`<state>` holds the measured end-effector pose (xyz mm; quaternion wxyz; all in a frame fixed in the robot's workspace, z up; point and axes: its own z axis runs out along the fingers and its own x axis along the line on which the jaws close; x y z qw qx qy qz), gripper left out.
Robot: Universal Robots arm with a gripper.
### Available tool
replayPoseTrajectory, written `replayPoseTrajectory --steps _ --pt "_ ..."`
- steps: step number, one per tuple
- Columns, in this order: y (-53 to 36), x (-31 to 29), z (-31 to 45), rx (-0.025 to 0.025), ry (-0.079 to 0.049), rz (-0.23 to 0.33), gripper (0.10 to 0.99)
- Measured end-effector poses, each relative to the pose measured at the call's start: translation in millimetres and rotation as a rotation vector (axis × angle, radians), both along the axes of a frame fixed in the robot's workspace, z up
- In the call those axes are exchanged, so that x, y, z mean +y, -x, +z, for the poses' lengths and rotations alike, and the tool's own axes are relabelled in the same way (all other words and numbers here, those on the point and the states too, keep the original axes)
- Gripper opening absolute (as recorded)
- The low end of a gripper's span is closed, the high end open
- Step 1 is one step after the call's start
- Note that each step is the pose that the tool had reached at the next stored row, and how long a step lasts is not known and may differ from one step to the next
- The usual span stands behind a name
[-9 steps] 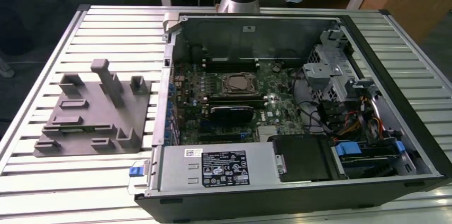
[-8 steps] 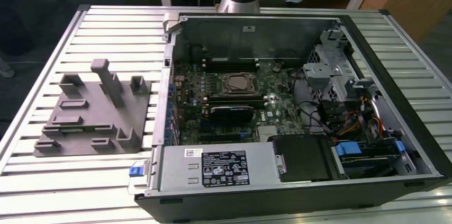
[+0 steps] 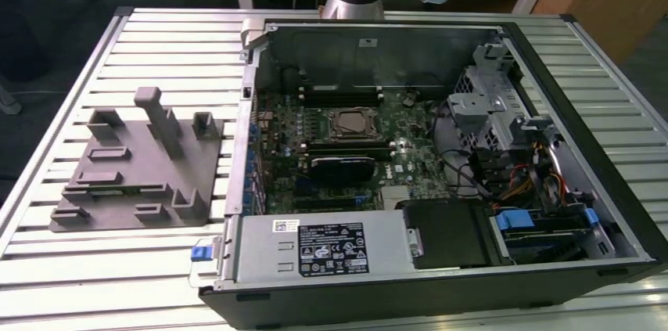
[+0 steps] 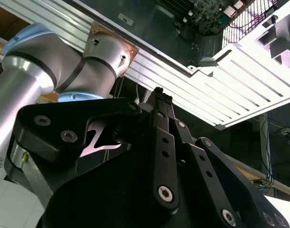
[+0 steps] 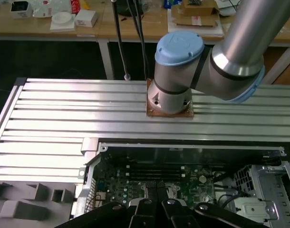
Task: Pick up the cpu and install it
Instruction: 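Install the second cpu locking lever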
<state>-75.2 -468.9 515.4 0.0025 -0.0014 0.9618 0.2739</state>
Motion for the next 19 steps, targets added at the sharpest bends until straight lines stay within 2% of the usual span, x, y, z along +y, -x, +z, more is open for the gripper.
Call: replayPoseTrajectory --steps 1,2,3,14,19 --pt "0.0 0.0 0.1 0.0003 0.011 0.000 0.106" --pt "0.0 0.0 0.0 0.0001 0.028 -0.002 0.106" --pt "0.0 0.0 0.0 0.0001 0.036 -0.002 0.106" --pt "0.0 0.0 0.0 0.0001 0.037 -0.002 0.106" --pt "0.0 0.0 -2.9 0.0000 0.037 -0.002 0.106"
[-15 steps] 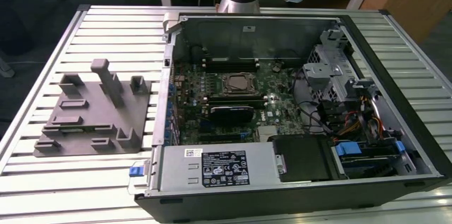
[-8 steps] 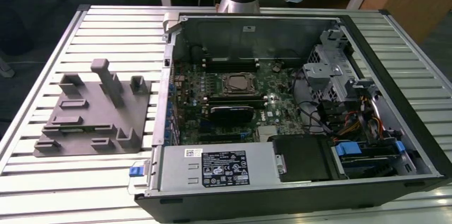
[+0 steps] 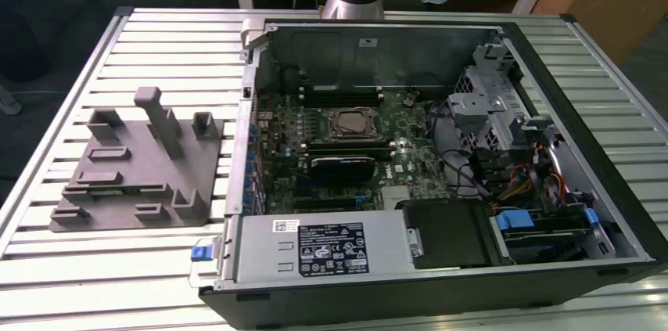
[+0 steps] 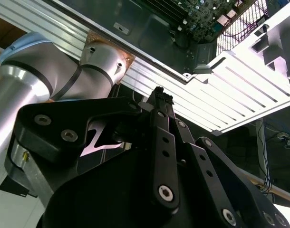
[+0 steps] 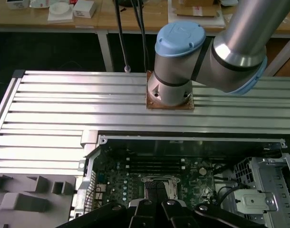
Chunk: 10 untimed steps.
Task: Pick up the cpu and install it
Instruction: 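Install the second cpu locking lever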
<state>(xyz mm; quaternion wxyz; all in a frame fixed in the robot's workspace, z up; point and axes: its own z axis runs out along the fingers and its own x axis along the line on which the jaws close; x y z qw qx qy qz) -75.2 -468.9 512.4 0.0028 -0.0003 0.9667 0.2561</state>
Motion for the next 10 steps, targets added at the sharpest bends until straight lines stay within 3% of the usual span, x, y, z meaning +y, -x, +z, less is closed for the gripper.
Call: replayPoseTrajectory --steps 10 --pt "0.0 0.0 -11.7 0.0001 0.002 0.000 0.106"
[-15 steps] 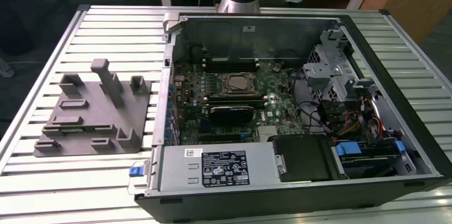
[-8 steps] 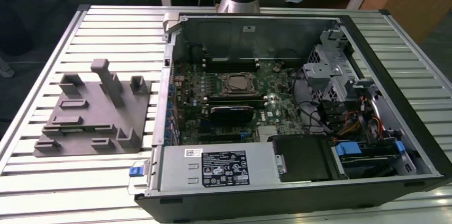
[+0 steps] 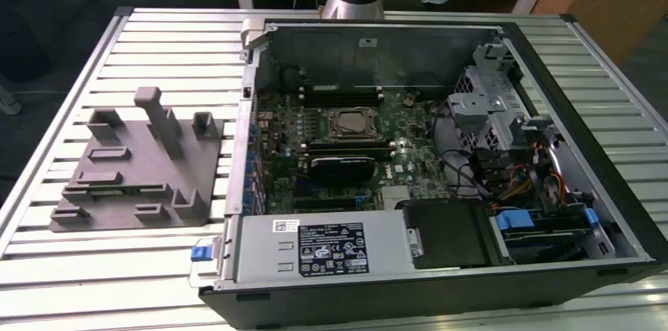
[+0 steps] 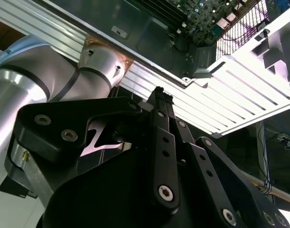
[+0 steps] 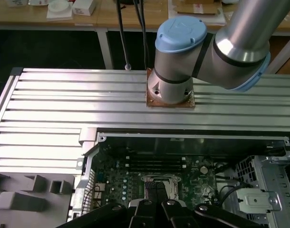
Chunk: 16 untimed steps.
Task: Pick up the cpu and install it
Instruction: 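Install the second cpu locking lever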
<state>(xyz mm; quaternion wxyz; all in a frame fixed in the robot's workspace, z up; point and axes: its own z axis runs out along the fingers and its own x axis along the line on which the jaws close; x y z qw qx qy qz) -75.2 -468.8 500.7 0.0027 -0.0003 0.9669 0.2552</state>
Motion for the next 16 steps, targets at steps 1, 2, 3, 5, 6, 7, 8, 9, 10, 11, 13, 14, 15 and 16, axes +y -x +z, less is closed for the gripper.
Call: replayPoseTrajectory --steps 1,2,3,5,6,7,8,9,10,11,13,14,15,16 --pt "0.0 0.0 -1.7 0.0000 0.001 0.000 0.106" --pt "0.0 0.0 -3.5 0.0001 0.001 0.000 0.106" --pt "0.0 0.0 -5.4 0.0000 0.002 0.000 0.106" --pt "0.0 0.0 -9.0 0.0000 0.003 0.000 0.106" --pt "0.0 0.0 -11.0 0.0000 0.003 0.000 0.106" --pt "0.0 0.0 -12.8 0.0000 0.004 0.000 0.106" --pt "0.0 0.0 -14.5 0.0000 0.005 0.000 0.106" --pt "0.0 0.0 -16.3 0.0000 0.006 0.000 0.106" --pt "0.0 0.0 -18.2 0.0000 0.007 0.000 0.106" --pt "0.0 0.0 -19.9 0.0000 0.009 0.000 0.106" --pt "0.0 0.0 -23.5 0.0000 0.011 0.000 0.106" --pt "0.0 0.0 -25.2 0.0000 0.013 0.000 0.106" --pt "0.0 0.0 -27.1 0.0000 0.014 0.000 0.106" --pt "0.0 0.0 -28.9 -0.0001 0.015 0.000 0.106"
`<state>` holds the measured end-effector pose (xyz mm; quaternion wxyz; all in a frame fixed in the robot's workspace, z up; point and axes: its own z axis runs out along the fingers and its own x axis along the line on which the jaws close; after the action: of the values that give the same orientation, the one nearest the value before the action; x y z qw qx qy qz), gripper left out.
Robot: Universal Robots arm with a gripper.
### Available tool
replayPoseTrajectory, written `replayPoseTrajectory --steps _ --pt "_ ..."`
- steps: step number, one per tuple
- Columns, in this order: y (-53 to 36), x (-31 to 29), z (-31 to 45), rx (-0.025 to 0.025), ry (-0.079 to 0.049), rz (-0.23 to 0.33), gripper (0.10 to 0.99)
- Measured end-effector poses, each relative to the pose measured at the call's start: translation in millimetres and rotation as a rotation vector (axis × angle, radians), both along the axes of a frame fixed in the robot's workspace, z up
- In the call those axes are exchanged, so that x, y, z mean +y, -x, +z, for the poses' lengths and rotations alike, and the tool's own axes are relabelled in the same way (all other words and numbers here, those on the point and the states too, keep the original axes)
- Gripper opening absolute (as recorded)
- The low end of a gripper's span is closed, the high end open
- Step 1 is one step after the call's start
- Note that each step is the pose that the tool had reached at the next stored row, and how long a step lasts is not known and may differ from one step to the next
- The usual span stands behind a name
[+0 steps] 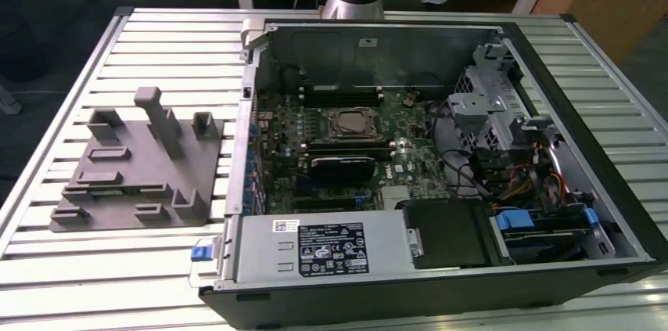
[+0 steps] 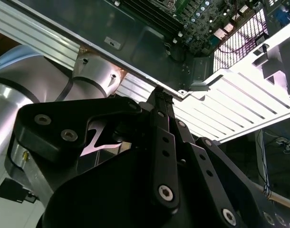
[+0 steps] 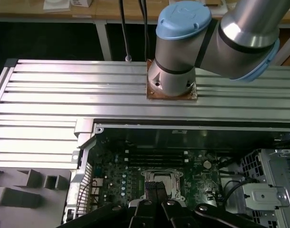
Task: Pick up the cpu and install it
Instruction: 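Install the second cpu locking lever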
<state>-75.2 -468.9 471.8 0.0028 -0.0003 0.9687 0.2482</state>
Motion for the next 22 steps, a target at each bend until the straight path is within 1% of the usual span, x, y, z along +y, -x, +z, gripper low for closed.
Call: replayPoseTrajectory --steps 6,22 --pt "0.0 0.0 -10.9 0.0001 0.005 0.000 0.106" --pt "0.0 0.0 -40.0 0.0001 0.011 0.000 0.106"
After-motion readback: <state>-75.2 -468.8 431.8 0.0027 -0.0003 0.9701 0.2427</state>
